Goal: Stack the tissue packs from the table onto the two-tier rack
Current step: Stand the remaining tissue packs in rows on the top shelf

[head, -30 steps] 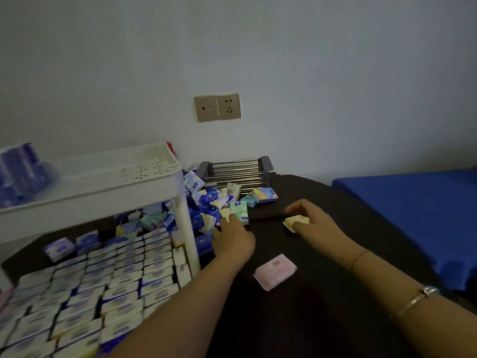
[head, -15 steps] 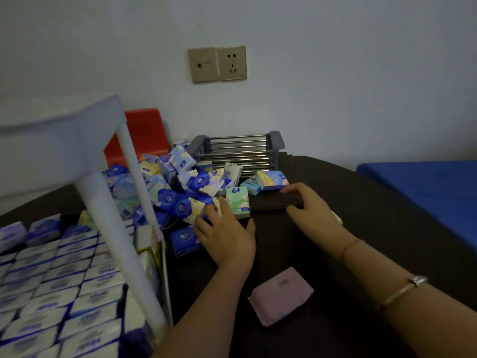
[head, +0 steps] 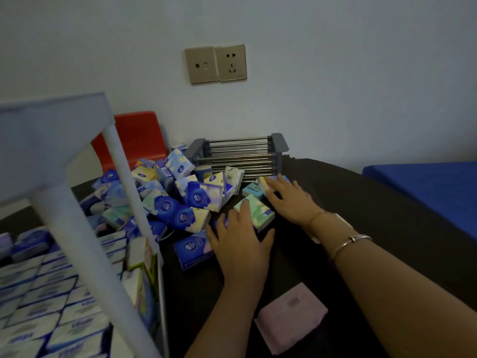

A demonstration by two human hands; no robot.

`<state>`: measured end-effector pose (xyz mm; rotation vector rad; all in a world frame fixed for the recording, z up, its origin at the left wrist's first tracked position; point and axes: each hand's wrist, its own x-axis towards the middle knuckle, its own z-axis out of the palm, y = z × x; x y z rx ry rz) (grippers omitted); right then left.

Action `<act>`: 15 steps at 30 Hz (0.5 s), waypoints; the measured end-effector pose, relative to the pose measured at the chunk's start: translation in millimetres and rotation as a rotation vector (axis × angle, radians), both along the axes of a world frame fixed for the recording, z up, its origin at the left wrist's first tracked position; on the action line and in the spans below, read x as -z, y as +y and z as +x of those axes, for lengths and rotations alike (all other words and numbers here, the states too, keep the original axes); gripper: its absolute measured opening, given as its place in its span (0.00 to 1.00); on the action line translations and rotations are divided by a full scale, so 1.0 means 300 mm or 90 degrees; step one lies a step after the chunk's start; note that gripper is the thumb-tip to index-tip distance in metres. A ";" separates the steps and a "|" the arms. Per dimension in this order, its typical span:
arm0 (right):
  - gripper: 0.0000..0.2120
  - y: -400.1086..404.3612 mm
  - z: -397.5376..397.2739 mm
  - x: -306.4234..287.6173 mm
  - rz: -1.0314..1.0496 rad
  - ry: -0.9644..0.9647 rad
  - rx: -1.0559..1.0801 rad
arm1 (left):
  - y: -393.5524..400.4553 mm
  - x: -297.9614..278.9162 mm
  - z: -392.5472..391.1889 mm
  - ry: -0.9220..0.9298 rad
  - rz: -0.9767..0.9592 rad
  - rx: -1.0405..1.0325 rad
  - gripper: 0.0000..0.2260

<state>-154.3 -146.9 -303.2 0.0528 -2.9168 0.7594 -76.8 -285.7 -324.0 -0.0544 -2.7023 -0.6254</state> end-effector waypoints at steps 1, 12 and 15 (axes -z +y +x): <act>0.21 0.001 0.009 0.000 0.007 0.023 0.007 | 0.003 0.001 -0.001 -0.016 -0.054 0.003 0.33; 0.13 0.039 0.174 -0.072 0.086 0.003 0.002 | 0.002 0.000 0.015 -0.009 -0.079 0.115 0.20; 0.13 0.059 0.235 -0.085 0.072 0.002 -0.045 | 0.001 -0.015 0.021 -0.050 -0.044 0.124 0.19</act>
